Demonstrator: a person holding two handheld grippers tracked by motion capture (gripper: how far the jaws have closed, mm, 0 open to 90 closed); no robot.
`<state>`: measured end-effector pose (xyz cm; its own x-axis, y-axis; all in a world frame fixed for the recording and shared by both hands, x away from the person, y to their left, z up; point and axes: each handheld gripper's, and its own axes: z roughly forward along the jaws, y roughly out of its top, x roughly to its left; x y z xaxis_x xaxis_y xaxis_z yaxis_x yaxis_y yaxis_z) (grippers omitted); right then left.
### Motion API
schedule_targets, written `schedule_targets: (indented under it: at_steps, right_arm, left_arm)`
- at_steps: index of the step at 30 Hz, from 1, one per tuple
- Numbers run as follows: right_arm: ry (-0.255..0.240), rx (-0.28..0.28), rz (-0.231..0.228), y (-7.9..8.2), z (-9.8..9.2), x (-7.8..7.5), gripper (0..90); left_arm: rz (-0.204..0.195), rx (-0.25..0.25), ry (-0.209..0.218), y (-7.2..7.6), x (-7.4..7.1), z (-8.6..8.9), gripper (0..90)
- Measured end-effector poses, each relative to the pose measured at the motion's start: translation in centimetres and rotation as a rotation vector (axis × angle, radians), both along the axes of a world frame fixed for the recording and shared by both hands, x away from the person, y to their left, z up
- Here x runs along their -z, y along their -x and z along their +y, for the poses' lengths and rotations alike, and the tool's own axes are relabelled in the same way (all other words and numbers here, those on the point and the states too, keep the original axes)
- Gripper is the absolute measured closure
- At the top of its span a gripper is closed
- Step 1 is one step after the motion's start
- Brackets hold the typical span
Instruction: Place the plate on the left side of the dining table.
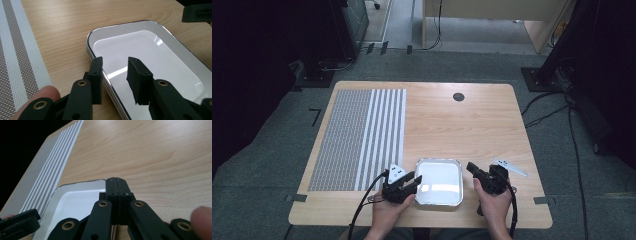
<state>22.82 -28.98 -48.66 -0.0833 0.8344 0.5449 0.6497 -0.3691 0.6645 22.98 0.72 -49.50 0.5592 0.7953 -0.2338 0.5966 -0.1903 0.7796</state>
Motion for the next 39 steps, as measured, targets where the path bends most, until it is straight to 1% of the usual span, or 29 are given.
schedule_targets:
  at_steps: [2, 3, 4, 5, 7, 8, 10, 11, 12, 13, 16, 18, 19, 21, 22, 23, 24, 25, 27, 28, 31, 33, 35, 36, 39]
  right_arm:
    - [-0.002, -0.02, 0.031, -0.3, 0.3, 0.5, 90.0]
    - [-0.014, -0.038, 0.048, -0.5, 0.4, 0.9, 89.4]
    - [-0.014, -0.038, 0.048, -0.5, 0.4, 0.9, 89.4]
    - [-0.033, -0.051, 0.067, -0.6, 0.4, 1.3, 88.1]
    - [-0.04, -0.055, 0.073, -0.7, 0.4, 1.4, 88.0]
    - [-0.061, -0.059, 0.081, -0.7, 0.4, 1.6, 87.6]
    - [-0.077, -0.063, 0.093, -0.8, 0.3, 1.7, 87.8]
    - [-0.099, -0.071, 0.114, -0.9, 0.1, 1.9, 88.2]
    - [-0.099, -0.071, 0.114, -0.9, 0.1, 1.9, 88.2]
    - [-0.124, -0.072, 0.134, -0.9, 0.0, 2.0, 88.2]
    - [-0.129, -0.074, 0.136, -0.9, 0.0, 2.1, 88.0]
    - [-0.122, -0.077, 0.128, -1.0, 0.0, 2.1, 87.3]
    - [-0.112, -0.077, 0.122, -0.9, 0.1, 2.0, 85.0]
    - [-0.104, -0.078, 0.117, -0.9, 0.3, 1.9, 83.7]
    - [-0.058, -0.079, 0.108, -0.7, 0.7, 1.7, 83.8]
    - [-0.039, -0.078, 0.112, -0.7, 0.9, 1.5, 85.2]
    - [-0.039, -0.078, 0.112, -0.7, 0.9, 1.5, 85.2]
    - [-0.022, -0.055, 0.104, -0.4, 1.0, 1.2, 88.4]
    - [-0.025, -0.05, 0.098, -0.3, 1.0, 1.0, 88.8]
    - [-0.034, -0.042, 0.079, 0.0, 0.9, 0.6, 89.5]
    - [-0.028, -0.042, 0.068, 0.2, 1.0, 0.0, 89.5]
    - [-0.02, -0.043, 0.069, 0.2, 1.0, 0.0, 89.3]
    - [-0.007, -0.052, 0.083, 0.2, 1.1, 0.2, 88.3]
    - [0.014, -0.06, 0.097, 0.1, 1.3, 0.4, 86.9]
    - [0.057, -0.07, 0.103, 0.1, 1.8, 0.7, 85.1]
  left_arm:
    - [0.01, 0.001, -0.005, -0.1, 0.1, -0.1, 69.5]
    - [0.013, -0.002, -0.008, -0.1, 0.1, -0.1, 71.0]
    - [0.014, -0.004, -0.011, -0.1, 0.2, -0.1, 71.0]
    - [0.018, -0.005, -0.011, -0.1, 0.2, 0.0, 72.6]
    - [0.023, -0.006, -0.007, -0.2, 0.3, 0.0, 72.8]
    - [0.023, -0.006, -0.008, -0.2, 0.3, 0.0, 73.3]
    - [0.024, -0.008, -0.009, -0.2, 0.3, 0.0, 73.6]
    - [0.024, -0.009, -0.011, -0.2, 0.3, 0.0, 73.8]
    - [0.025, -0.009, -0.013, -0.2, 0.3, 0.0, 73.8]
    - [0.025, -0.011, -0.016, -0.2, 0.3, 0.0, 74.4]
    - [0.025, -0.012, -0.021, -0.2, 0.4, 0.0, 75.3]
    - [0.026, -0.012, -0.021, -0.2, 0.4, 0.0, 75.4]
    - [0.028, -0.014, -0.021, -0.2, 0.4, 0.0, 75.3]
    - [0.029, -0.014, -0.02, -0.3, 0.4, -0.1, 75.1]
    - [0.027, -0.013, -0.02, -0.3, 0.4, -0.1, 74.9]
    - [0.028, -0.011, -0.021, -0.3, 0.4, -0.1, 74.9]
    - [0.028, -0.011, -0.021, -0.3, 0.4, -0.1, 74.8]
    - [0.029, -0.007, -0.02, -0.3, 0.4, -0.1, 74.7]
    - [0.028, -0.003, -0.017, -0.3, 0.4, -0.1, 74.1]
    - [0.024, -0.002, -0.02, -0.3, 0.4, -0.1, 72.8]
    - [0.023, 0.0, -0.023, -0.3, 0.5, -0.1, 72.3]
    - [0.023, 0.0, -0.027, -0.3, 0.6, -0.2, 72.4]
    - [0.021, -0.001, -0.036, -0.3, 0.6, -0.2, 72.4]
    - [0.021, -0.001, -0.04, -0.3, 0.6, -0.3, 72.4]
    - [0.021, -0.003, -0.045, -0.3, 0.7, -0.3, 72.6]
